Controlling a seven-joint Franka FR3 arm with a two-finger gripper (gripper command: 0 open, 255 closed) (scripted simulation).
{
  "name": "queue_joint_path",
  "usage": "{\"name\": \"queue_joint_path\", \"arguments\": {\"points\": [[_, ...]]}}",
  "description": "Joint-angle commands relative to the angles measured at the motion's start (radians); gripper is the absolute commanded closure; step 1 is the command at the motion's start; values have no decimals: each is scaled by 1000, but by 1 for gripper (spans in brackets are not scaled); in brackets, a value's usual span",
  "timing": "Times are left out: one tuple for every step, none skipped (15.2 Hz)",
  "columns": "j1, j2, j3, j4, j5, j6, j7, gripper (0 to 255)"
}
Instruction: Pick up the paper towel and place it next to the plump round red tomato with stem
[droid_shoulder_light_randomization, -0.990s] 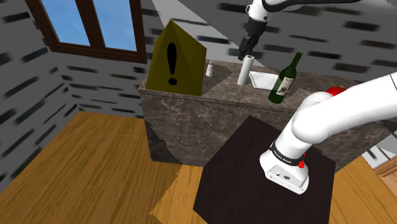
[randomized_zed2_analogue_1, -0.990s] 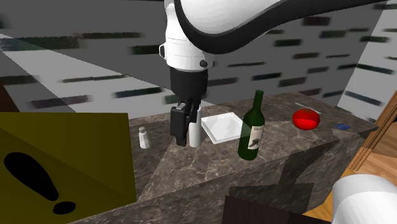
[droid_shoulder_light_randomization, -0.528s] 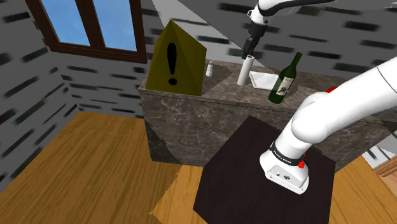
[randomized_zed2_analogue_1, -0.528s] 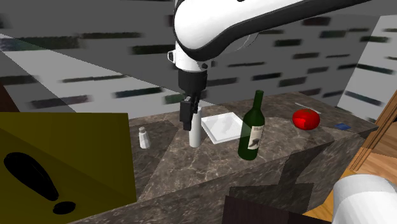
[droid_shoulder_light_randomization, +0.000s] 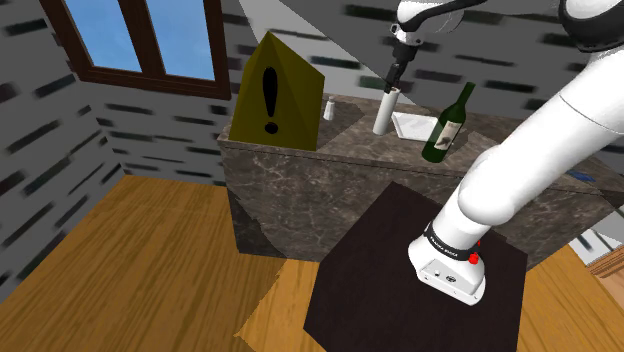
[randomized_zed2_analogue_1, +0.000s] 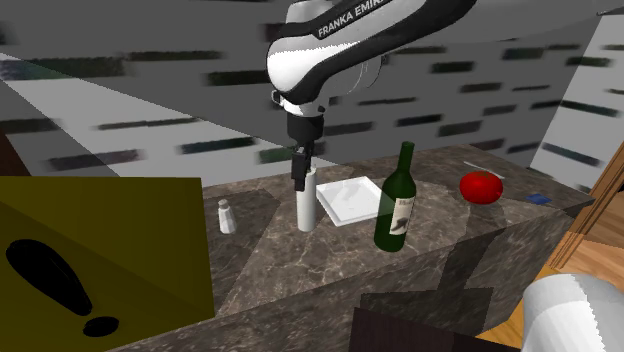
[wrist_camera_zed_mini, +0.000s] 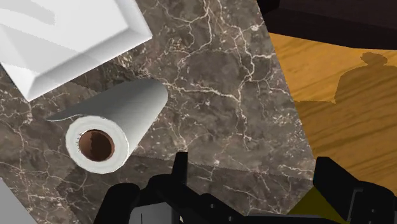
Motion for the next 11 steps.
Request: {"name": "queue_joint_path", "arguments": {"points": [[3,83,-41,59,46,17,-79,0],[1,125,-59,88,73,23,-118,0],[-4,169,-74,120,103,28,-159,0],[-10,214,-87,152,135,30,-200,0],[-20,260,-98,187,169,31,-241,0],[-34,306,-105,223,203,30,-282,0],[-50,353,-109,261,238,27,-321,0],[-70,400,-109,301,272,22,-358,0],[-92,446,-107,343,305,15,-393,0],[-102,462,-104,358,316,12,-405,0],[-105,468,-100,351,320,23,-408,0]]}}
